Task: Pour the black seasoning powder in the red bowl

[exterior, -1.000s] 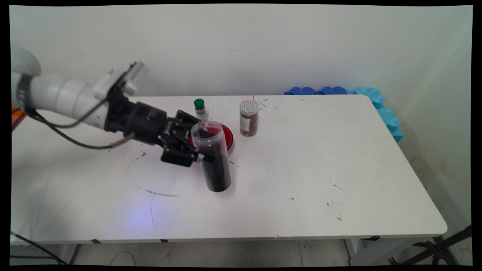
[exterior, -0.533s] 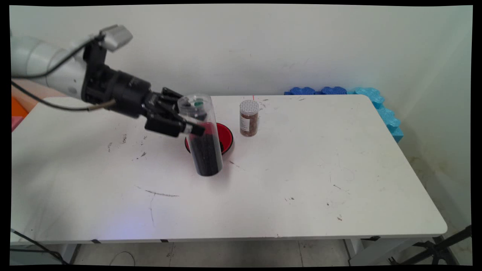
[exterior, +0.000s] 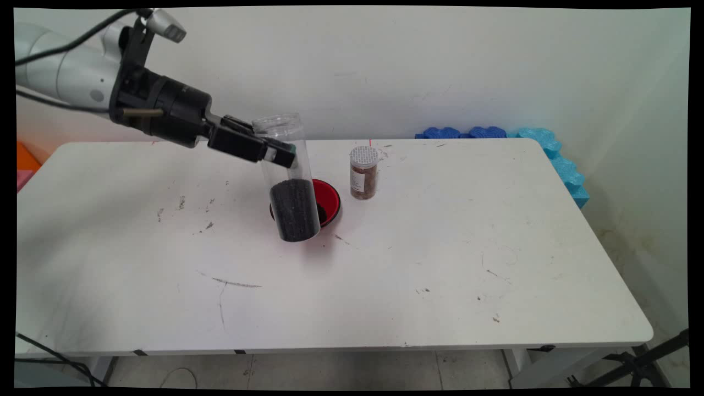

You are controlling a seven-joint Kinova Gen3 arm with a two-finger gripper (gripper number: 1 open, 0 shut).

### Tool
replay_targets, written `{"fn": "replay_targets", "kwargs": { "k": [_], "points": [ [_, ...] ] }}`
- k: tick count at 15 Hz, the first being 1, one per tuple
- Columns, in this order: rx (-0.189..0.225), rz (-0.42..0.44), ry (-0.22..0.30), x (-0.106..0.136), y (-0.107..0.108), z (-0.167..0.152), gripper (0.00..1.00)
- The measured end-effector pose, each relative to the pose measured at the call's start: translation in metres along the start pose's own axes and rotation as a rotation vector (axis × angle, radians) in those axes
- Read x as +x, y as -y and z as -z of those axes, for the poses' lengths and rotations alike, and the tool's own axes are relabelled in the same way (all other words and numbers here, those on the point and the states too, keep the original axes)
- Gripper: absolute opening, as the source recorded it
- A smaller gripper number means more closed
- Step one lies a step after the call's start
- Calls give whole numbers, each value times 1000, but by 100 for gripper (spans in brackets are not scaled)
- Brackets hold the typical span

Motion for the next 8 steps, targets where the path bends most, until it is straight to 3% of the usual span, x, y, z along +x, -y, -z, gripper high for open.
{"fn": "replay_targets", "kwargs": {
  "k": [8],
  "points": [
    [63, 386, 18, -5, 25, 3, 0]
  ]
}}
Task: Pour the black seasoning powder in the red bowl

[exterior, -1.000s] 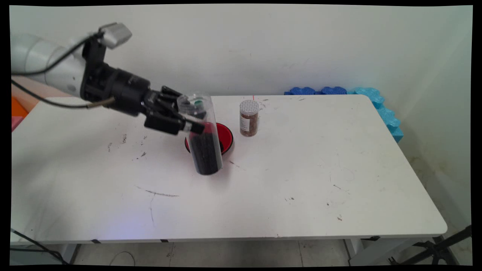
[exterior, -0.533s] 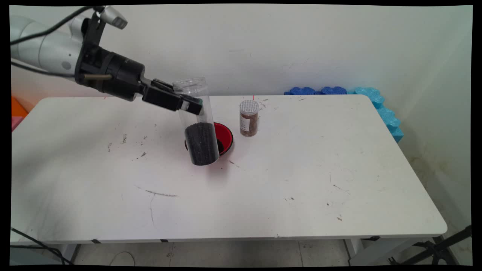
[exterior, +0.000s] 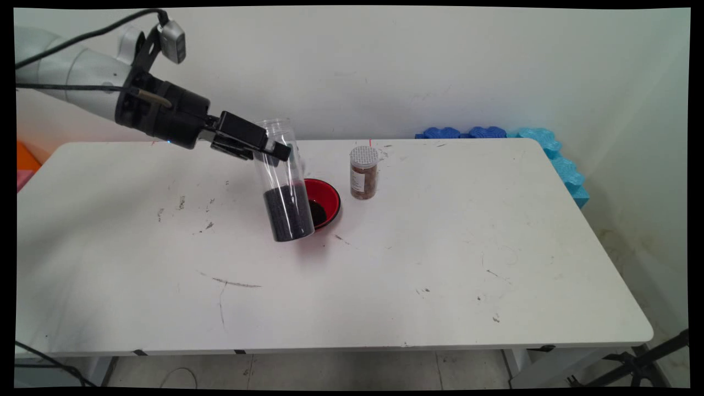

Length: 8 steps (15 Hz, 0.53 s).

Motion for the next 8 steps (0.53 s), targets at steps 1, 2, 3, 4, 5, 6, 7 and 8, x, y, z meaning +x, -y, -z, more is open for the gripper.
{"fn": "replay_targets", "kwargs": {
  "k": [1, 2, 3, 4, 5, 6, 7, 8],
  "points": [
    [9, 34, 6, 0, 3, -1, 0],
    [16, 62, 13, -1, 6, -2, 0],
    [21, 84, 21, -1, 9, -3, 0],
    [22, 100, 25, -2, 10, -4, 0],
    [23, 123, 30, -2, 12, -6, 0],
    [23, 141, 30, -2, 14, -7, 0],
    [22, 169, 30, -2, 15, -8, 0],
    [20, 191, 28, -1, 16, -9, 0]
  ]
}}
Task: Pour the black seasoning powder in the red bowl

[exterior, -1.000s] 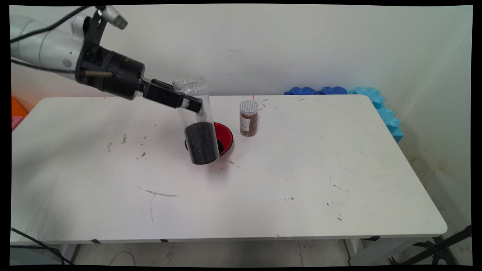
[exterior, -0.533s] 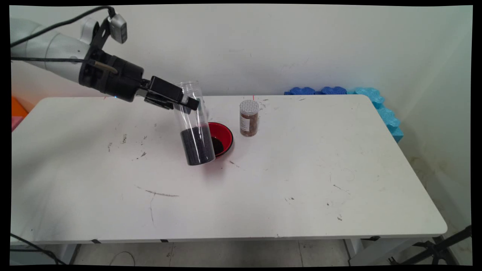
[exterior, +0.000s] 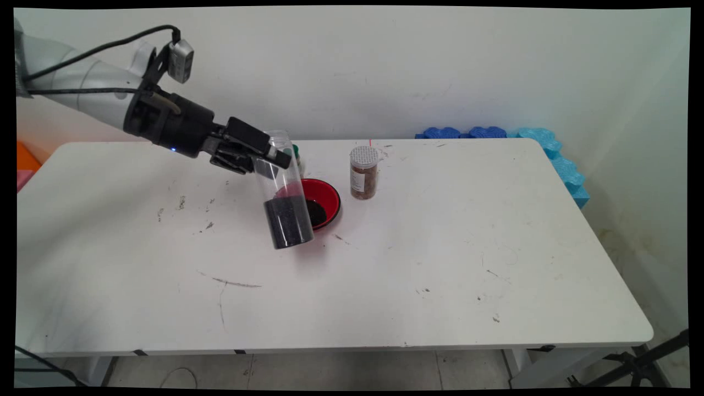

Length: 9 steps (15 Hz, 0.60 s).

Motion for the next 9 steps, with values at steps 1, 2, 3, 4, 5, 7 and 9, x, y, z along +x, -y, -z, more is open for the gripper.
{"fn": "replay_targets", "kwargs": {
  "k": [1, 2, 3, 4, 5, 7, 9],
  "points": [
    [-4, 34, -3, 1, 1, -2, 0],
    [-7, 60, -6, 2, 2, -2, 0],
    [-13, 98, -10, 4, 4, -4, 0],
    [-18, 128, -13, 5, 4, -5, 0],
    [-25, 176, -17, 6, 6, -6, 0],
    [-39, 282, -25, 9, 9, -9, 0],
    [-47, 349, -29, 10, 10, -11, 0]
  ]
}}
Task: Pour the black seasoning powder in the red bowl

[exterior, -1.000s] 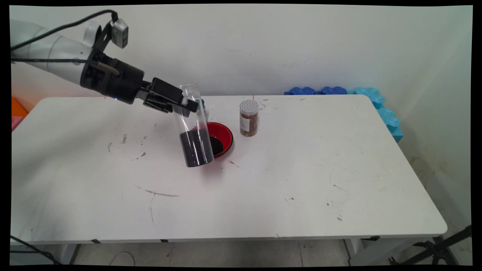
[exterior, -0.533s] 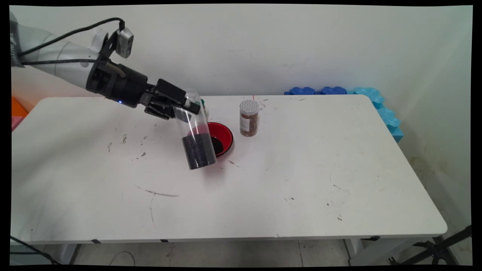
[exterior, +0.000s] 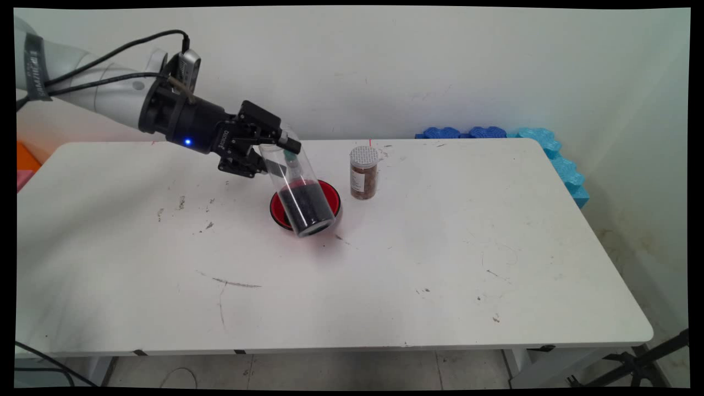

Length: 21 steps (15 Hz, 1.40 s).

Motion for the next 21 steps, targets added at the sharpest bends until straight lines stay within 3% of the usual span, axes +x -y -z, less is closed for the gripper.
{"fn": "replay_targets", "kwargs": {
  "k": [9, 21],
  "points": [
    [-35, 282, 15, 4, 6, -10, 0],
    [-107, 541, 34, 18, 24, -25, 0]
  ]
}}
